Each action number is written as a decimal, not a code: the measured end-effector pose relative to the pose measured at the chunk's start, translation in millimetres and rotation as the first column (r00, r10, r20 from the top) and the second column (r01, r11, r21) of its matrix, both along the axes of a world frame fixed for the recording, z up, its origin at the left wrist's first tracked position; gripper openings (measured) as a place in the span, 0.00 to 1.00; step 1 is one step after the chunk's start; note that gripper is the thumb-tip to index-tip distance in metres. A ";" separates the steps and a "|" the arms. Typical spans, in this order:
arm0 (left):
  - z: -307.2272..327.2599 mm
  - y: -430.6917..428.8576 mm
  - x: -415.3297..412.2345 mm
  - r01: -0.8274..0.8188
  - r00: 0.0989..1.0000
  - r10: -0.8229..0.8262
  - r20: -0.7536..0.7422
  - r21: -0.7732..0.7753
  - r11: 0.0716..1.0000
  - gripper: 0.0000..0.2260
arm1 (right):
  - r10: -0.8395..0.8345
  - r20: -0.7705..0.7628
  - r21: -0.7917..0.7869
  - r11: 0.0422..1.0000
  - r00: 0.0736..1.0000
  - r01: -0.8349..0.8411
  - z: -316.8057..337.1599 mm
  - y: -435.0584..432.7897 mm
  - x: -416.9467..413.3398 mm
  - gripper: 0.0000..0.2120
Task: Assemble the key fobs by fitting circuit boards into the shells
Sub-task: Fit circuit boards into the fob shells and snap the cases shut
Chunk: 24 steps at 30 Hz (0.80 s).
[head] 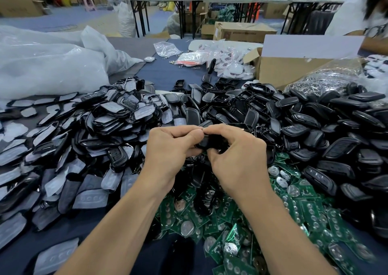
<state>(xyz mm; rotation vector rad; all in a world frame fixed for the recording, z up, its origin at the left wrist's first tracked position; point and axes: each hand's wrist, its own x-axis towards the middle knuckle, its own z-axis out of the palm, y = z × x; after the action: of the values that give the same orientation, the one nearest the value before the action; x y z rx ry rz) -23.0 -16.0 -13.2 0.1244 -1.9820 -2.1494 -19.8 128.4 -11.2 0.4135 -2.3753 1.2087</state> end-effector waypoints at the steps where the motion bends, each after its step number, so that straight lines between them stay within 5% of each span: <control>1: -0.4 -0.1 -0.6 -0.019 1.000 0.019 -0.016 -0.021 1.000 0.13 | 0.028 0.053 -0.043 0.999 0.998 -0.026 0.7 0.7 -1.9 0.19; 6: 0.4 -5.1 -2.6 -0.025 0.995 0.020 -0.093 -0.062 0.998 0.14 | 0.195 0.343 -0.369 0.927 0.919 -0.059 2.1 13.8 -16.0 0.12; 12: -1.4 -4.9 -0.2 0.018 0.995 -0.031 -0.096 -0.135 0.991 0.06 | 0.220 0.341 -0.485 0.874 0.914 -0.029 2.6 17.2 -15.7 0.11; 16: -1.8 -6.2 -1.1 0.014 0.996 -0.028 -0.083 -0.167 0.986 0.10 | 0.198 0.351 -0.446 0.895 0.915 -0.023 4.7 17.2 -14.4 0.12; 20: -2.7 -6.5 -0.2 -0.032 0.985 -0.031 -0.167 -0.365 0.930 0.15 | 0.187 0.362 -0.286 0.955 0.913 -0.082 7.2 17.2 -13.4 0.10; 24: -3.1 -6.9 2.0 -0.054 0.981 -0.030 -0.193 -0.417 0.908 0.11 | 0.160 0.382 -0.314 0.949 0.910 -0.035 9.0 19.1 -12.2 0.10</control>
<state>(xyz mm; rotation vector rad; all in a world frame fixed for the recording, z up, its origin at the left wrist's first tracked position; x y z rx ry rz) -21.0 -22.9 -16.4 -0.1390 -2.2573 -1.6024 -32.0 147.5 -2.2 0.1972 -2.4581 1.8251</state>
